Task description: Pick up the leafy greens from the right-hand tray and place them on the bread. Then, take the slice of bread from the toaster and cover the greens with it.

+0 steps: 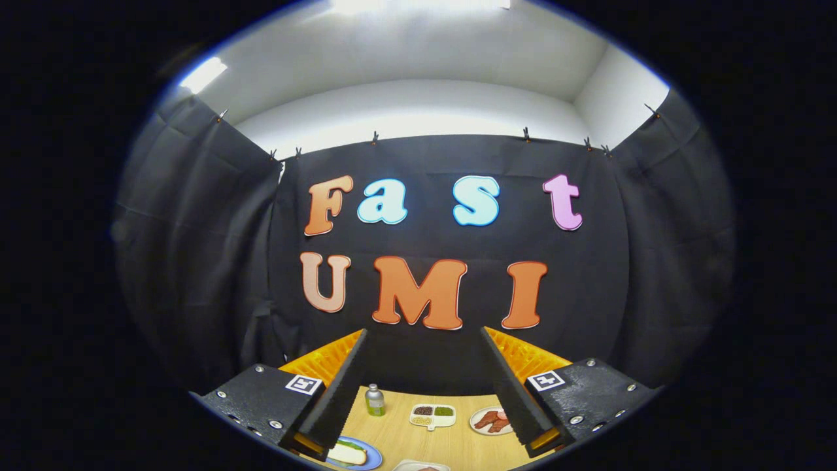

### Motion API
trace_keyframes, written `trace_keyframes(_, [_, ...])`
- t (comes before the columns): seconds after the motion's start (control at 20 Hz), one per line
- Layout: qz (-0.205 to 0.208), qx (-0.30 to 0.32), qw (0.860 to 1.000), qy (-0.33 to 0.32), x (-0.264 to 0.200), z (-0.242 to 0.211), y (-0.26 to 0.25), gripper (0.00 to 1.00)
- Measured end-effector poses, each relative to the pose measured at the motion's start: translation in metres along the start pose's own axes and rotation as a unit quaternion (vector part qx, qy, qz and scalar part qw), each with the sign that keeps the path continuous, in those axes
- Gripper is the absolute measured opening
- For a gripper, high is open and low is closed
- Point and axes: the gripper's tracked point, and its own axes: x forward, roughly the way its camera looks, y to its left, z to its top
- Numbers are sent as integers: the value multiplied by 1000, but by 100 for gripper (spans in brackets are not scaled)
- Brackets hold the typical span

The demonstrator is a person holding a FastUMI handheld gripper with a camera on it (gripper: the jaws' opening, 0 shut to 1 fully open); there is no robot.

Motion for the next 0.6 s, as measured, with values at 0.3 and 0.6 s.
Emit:
trace_keyframes(0.3, [-31,-21,998,-47,-4,16,-13,98])
trace_keyframes(0.6, [-46,-23,997,-51,-6,19,-21,100])
